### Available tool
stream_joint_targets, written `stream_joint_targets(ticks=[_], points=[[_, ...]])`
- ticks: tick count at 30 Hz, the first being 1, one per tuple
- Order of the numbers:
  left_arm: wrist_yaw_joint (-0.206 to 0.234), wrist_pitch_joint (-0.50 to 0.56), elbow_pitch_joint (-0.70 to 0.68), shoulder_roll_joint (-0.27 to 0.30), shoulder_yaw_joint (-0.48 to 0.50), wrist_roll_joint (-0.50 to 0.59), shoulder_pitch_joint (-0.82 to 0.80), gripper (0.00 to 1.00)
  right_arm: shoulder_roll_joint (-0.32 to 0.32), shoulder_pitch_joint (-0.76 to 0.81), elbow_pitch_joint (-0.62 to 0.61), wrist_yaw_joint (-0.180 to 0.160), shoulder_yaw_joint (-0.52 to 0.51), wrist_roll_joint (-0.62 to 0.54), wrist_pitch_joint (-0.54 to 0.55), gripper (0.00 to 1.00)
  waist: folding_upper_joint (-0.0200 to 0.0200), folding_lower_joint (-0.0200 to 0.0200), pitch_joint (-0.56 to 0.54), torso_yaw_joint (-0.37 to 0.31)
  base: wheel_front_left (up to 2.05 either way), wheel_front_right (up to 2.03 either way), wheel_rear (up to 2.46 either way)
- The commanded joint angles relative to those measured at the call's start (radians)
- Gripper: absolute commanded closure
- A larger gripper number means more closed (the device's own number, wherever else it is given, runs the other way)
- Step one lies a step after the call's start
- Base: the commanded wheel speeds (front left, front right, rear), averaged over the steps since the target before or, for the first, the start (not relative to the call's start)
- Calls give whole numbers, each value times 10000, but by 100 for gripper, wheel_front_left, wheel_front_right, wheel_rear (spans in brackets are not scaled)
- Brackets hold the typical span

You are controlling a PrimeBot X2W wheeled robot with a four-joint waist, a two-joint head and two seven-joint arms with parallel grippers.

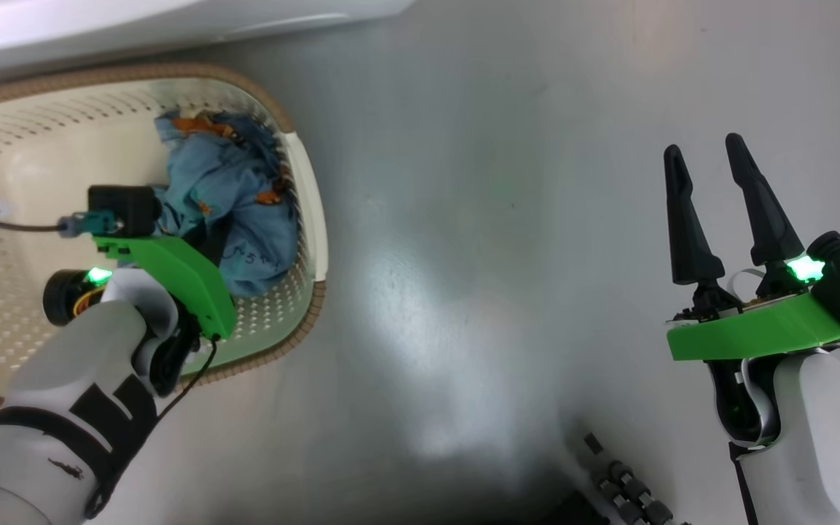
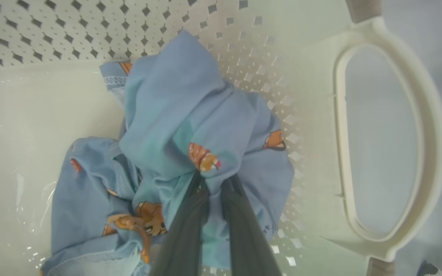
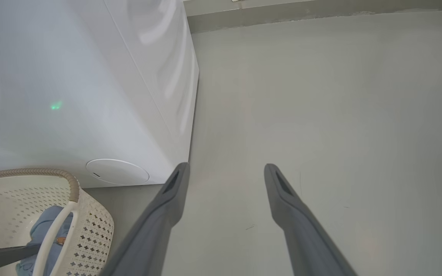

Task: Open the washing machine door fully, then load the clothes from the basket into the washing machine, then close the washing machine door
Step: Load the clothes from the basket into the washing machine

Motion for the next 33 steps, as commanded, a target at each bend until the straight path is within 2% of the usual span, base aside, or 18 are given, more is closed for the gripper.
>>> stream_joint_targets(ticks=[1, 7, 10, 17, 24, 33], points=[[-15, -258, -8, 204, 128, -208, -39, 100, -49, 243, -153, 27, 119, -116, -48, 0, -1, 0, -274, 205, 0, 0, 0], [-15, -729, 161, 253, 317, -494, 316, 100, -147, 225, 18, 27, 128, -107, -48, 0, -1, 0, -1133, 556, 0, 0, 0], [-15, -746, 4, 385, 1219, -58, 451, 100, -217, 332, 68, 27, 86, -98, -48, 0, -1, 0, -1622, 778, 0, 0, 0], [-15, -750, -791, 483, 3937, 1917, 1830, 100, -400, 749, 346, 27, 70, -12, -48, 0, -1, 0, -2974, 1172, 0, 0, 0], [-15, -752, -1988, 327, 6445, 4085, 3412, 100, -523, 1396, 657, 27, 7, 43, -48, 0, -1, 0, -4282, 1480, 0, 0, 0], [-15, -752, -3917, -73, 8913, 6516, 5364, 100, -736, 2160, 902, 27, -78, 125, -48, 0, -1, 0, -5585, 1729, 0, 0, 0]])
